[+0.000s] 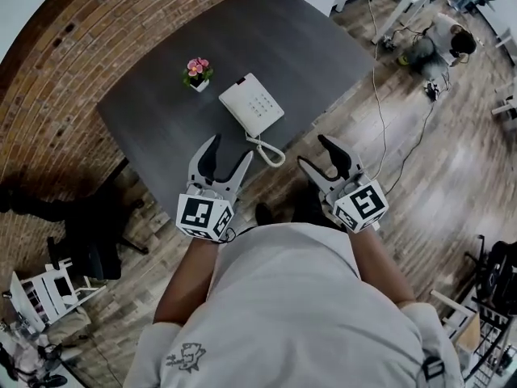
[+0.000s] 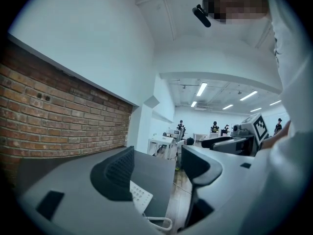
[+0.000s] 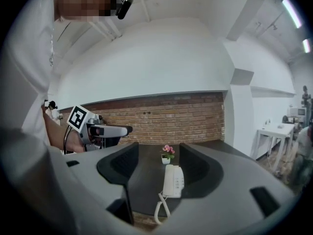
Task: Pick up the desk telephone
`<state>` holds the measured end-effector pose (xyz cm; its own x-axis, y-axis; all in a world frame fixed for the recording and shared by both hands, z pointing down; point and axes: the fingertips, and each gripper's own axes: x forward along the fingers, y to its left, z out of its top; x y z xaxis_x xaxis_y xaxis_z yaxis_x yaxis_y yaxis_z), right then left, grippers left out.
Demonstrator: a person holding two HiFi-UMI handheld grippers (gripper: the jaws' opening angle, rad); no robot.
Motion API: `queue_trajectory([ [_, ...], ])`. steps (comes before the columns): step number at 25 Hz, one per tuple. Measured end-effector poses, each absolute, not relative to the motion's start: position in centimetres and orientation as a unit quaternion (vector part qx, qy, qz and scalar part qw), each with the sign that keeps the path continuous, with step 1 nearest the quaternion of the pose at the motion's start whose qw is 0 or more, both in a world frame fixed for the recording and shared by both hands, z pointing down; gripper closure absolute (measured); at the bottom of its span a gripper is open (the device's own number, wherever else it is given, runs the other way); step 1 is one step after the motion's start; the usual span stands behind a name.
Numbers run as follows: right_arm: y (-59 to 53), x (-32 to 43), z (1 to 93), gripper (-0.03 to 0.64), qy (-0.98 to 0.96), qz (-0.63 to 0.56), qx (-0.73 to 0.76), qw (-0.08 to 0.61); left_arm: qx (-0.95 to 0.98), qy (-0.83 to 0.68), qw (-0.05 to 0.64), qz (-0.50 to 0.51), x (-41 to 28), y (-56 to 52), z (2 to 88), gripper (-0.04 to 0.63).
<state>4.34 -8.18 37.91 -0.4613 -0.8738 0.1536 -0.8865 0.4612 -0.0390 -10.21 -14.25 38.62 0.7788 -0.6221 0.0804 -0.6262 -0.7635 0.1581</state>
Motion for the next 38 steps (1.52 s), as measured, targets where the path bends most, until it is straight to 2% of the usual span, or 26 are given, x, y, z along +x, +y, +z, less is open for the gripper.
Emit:
queue_trajectory([
  [12,-18.1,0.6,39.0,0.351,-0.927,0.063,0.367,0.051,0.886,-0.454,0.088,0.035,-12.5,-18.8,39.1,0.276],
  [28,-25.9,10.1,42.1,0.357,-0.961,0.097,0.25,0.07,0.826,-0.549,0.116,0.047,-4.0,-23.0,41.4,0.276],
  [33,-26.9,11.3,43.0,0.357,-0.968,0.101,0.218,0.08,0.818,-0.559,0.118,0.066,-2.4,-23.7,42.5,0.273],
  [38,-27.5,11.1,45.5,0.357,-0.966,0.132,0.204,0.093,0.806,-0.569,0.149,0.065,-2.6,-24.3,44.4,0.264],
])
